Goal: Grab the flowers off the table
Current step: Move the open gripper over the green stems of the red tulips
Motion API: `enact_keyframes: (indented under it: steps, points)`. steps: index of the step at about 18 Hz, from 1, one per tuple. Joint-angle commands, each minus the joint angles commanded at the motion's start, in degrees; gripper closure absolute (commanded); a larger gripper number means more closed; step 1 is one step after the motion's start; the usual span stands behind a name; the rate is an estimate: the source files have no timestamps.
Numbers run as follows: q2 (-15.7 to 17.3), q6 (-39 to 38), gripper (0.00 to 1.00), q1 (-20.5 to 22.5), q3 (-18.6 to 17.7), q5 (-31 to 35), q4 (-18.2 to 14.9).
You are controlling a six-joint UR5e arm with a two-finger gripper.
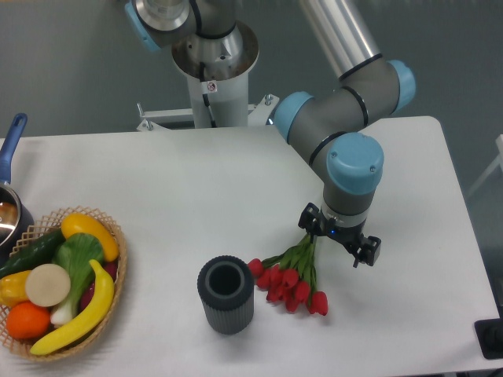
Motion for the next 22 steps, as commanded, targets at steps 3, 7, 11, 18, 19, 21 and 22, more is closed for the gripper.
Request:
enact_keyframes:
  steps: [3,7,11,18,19,21,22]
  points:
    - [-0.1,0.1,0.00,-0.1,-0.6,0.0,0.3]
    - [1.3,-0.5,0.00,0.2,-5.0,-0.2,4.2]
    - [3.5,-0.5,0.00,1.1,-10.2,-0.3,7.9]
    - [3.6,-0.4,0.00,0.4,-11.1,4.1,8.2]
    - [3.0,-0.3,0.00,0.4,-10.8,4.1,8.3]
    - [1.9,-0.3,0.00,-0.3,-10.3,3.9,8.4]
    - [1.2,-0.4,0.00,-1.2,-10.2,4.0,8.3]
